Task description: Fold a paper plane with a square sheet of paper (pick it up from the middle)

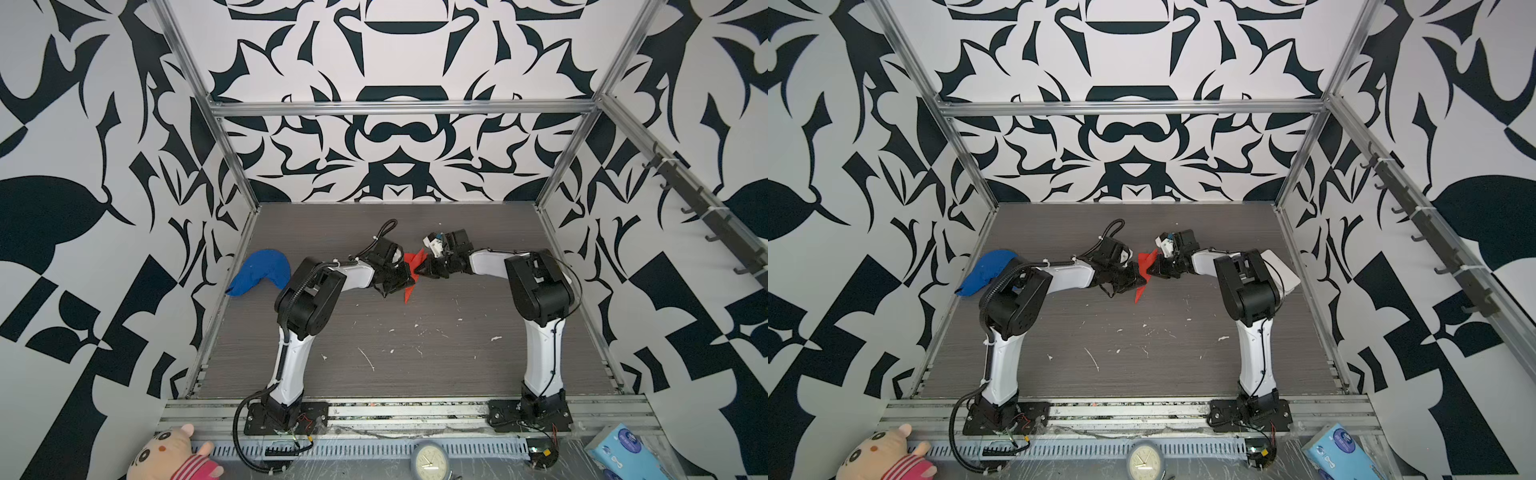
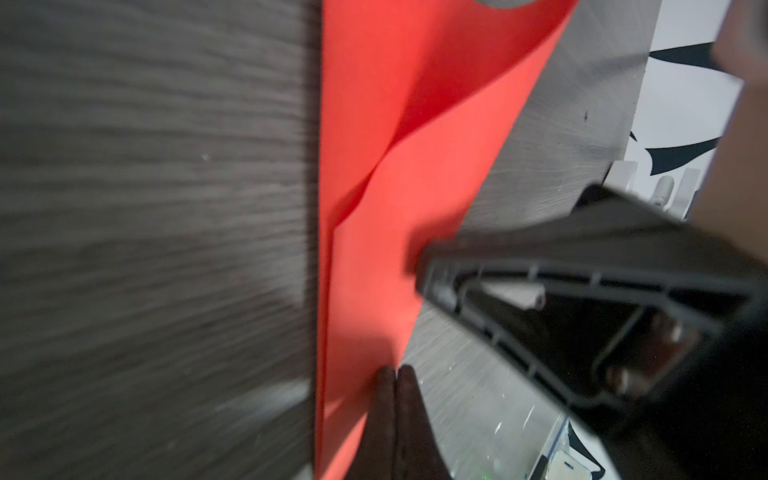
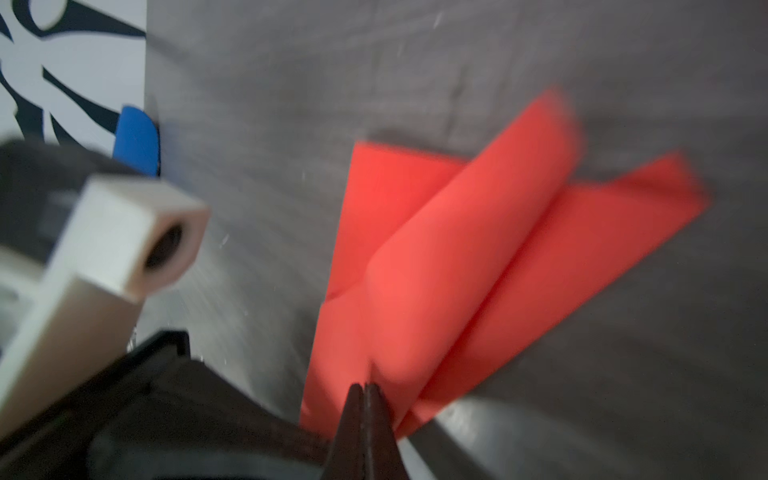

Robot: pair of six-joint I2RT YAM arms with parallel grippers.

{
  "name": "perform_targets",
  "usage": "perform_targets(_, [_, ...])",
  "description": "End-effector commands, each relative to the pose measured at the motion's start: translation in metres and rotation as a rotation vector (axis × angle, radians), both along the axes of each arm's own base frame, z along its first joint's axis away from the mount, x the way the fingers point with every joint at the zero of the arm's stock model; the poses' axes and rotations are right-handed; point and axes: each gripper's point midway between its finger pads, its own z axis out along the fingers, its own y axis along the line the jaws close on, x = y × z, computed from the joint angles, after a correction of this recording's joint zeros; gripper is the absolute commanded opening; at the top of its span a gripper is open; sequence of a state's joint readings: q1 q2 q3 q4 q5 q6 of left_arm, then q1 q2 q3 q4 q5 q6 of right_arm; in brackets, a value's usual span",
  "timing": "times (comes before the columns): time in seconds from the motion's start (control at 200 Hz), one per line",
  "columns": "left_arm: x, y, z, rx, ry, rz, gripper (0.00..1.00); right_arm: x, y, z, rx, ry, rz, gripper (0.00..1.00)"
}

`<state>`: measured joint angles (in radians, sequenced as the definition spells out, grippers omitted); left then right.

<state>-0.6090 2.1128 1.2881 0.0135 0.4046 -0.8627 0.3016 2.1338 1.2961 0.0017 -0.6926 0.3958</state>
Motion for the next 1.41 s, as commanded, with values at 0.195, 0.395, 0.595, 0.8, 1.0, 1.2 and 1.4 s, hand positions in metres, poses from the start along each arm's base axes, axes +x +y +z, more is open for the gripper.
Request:
perform_targets(0.195, [-0.029,0.027,-0.038,0.137,0.126,0.009,0.0,0.048,-0.024,0.012,0.022,-0.043,-0.047,0.0])
perform_targets(0.395, [-0.031,0.028,-0.037,0.142,0.124,0.002,0.0,0.049,-0.023,0.036,0.049,-0.085,0.0,0.0])
perform_targets(0.595, [-0.043,0.029,-0.032,0.121,0.125,-0.053,0.0,0.006,-0.007,0.063,0.067,-0.138,0.062,0.0])
perform_targets(0.8, [-0.072,0.045,-0.026,0.124,0.123,-0.114,0.0,-0.041,0.012,0.048,0.018,-0.113,0.107,0.0])
perform_targets(1.0, [-0.077,0.054,-0.024,0.13,0.12,-0.114,0.0,-0.067,0.034,0.028,-0.007,-0.063,0.198,0.0])
perform_targets(1.2, [-0.074,0.055,-0.027,0.144,0.128,-0.096,0.0,-0.066,0.036,0.012,-0.023,-0.04,0.213,0.0])
perform_targets(1.4, [-0.074,0.057,-0.028,0.147,0.139,-0.087,0.0,-0.062,0.021,0.002,-0.044,-0.071,0.189,0.0])
